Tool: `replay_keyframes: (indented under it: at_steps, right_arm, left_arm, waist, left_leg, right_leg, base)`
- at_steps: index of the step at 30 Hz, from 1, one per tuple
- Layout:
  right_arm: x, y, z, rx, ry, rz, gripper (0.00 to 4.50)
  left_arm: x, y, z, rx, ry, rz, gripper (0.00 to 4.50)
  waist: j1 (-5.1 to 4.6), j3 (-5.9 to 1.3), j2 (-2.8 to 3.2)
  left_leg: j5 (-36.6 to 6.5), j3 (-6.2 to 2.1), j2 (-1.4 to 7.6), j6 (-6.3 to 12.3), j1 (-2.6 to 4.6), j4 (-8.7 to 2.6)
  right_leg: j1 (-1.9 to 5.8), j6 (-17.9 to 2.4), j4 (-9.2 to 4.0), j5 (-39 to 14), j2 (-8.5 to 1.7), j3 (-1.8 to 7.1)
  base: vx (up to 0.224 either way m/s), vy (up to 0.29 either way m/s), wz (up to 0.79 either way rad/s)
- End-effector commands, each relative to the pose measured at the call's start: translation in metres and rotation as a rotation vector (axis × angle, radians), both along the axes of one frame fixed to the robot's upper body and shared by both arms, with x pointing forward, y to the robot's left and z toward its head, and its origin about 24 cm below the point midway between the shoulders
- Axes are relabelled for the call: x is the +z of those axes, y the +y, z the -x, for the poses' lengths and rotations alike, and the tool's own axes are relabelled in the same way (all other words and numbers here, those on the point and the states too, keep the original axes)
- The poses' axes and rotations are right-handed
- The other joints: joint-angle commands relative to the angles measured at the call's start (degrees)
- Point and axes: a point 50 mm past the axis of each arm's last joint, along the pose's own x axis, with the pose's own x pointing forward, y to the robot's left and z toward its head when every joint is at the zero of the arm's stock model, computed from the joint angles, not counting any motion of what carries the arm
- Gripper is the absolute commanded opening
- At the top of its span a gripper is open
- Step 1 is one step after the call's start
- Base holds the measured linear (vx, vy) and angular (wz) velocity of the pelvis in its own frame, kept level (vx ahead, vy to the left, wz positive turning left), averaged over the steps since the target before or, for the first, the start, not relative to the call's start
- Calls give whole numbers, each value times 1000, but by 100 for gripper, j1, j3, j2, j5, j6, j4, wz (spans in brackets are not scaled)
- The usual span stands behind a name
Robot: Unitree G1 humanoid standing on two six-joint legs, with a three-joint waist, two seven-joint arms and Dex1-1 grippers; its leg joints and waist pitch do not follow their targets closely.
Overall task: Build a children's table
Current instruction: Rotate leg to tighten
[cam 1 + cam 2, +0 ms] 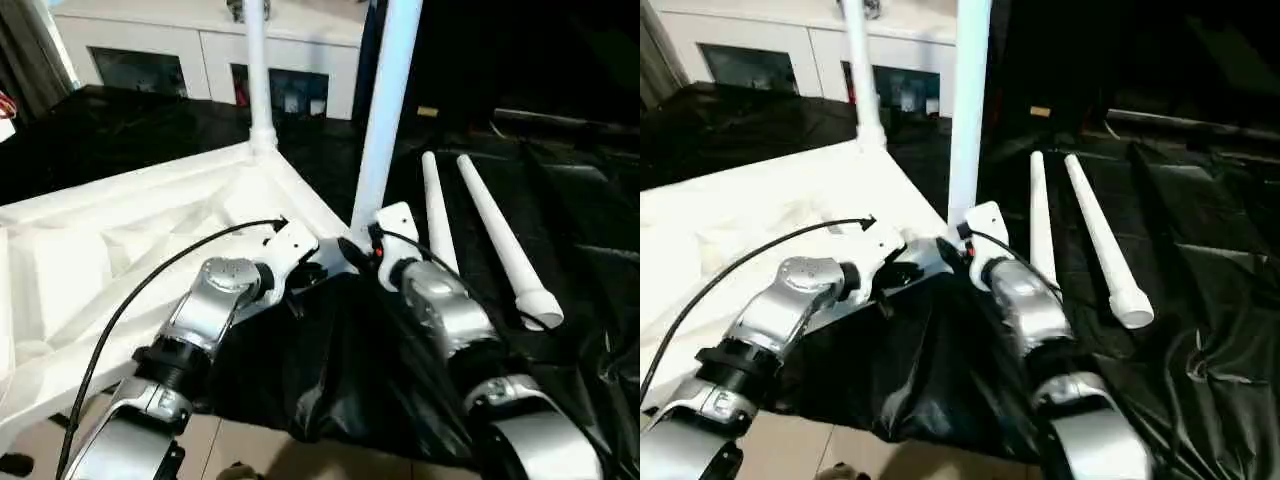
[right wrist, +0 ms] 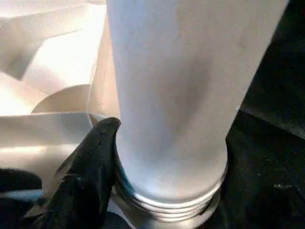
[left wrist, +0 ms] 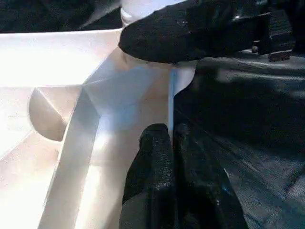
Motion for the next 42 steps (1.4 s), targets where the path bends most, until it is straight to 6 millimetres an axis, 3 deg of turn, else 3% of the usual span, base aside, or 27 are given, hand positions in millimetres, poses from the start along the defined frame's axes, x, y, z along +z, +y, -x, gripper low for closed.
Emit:
replay_keyframes:
  at_steps: [1,6,11,13,20,27,28,42]
  right_arm:
    - [-5,44,12,153,37,-48,345]
    - [-3,37,9,186,8,-25,395]
    - [0,19,14,369,-36,21,395]
    - [0,15,16,410,-43,32,395]
    - [7,-7,32,679,-56,26,395]
    - [9,-15,47,854,-20,32,395]
    - [10,-16,50,884,-9,30,368]
    - [6,-13,60,928,39,15,273]
  left_arm:
    - [25,-27,-5,-56,-110,89,0]
    - [22,-19,0,-113,-106,69,0]
    - [20,-2,10,-222,-76,55,0]
    - [20,1,12,-246,-75,51,0]
    - [23,21,22,-363,-49,41,0]
    - [25,32,31,-436,-7,55,0]
    - [25,35,33,-449,2,57,0]
    - [23,40,34,-440,16,45,0]
  waist:
    - [-10,-418,10]
    - [-18,-405,15]
    - [-55,-402,1]
    - [-59,-405,0]
    - [-12,-394,-6]
    - [33,-380,-10]
    - [29,-378,-8]
    - [43,-380,-25]
  left_leg:
    - [-916,-40,144,60,40,-368]
    - [-1067,-38,152,54,58,-383]
    - [-1006,-38,158,149,20,-375]
    - [-970,-27,162,175,40,-367]
    - [-1024,-30,178,251,51,-370]
    - [-1127,-30,190,236,60,-379]
    - [-1138,-28,187,232,56,-378]
    - [-1069,-32,177,179,55,-378]
  right_leg:
    - [295,-1019,-437,-804,-481,301]
    - [288,-1022,-457,-962,-488,305]
    - [318,-1051,-439,-846,-493,307]
    - [300,-1127,-433,-752,-483,309]
    - [308,-1133,-432,-810,-478,306]
    - [295,-1143,-450,-1056,-473,303]
    - [290,-1141,-450,-1077,-471,305]
    - [284,-1083,-458,-1158,-476,307]
  base:
    - [0,0,0]
    - [0,0,0]
    - [0,0,0]
    - [0,0,0]
    - [0,0,0]
    - [0,0,0]
    - [0,0,0]
    - [0,0,0]
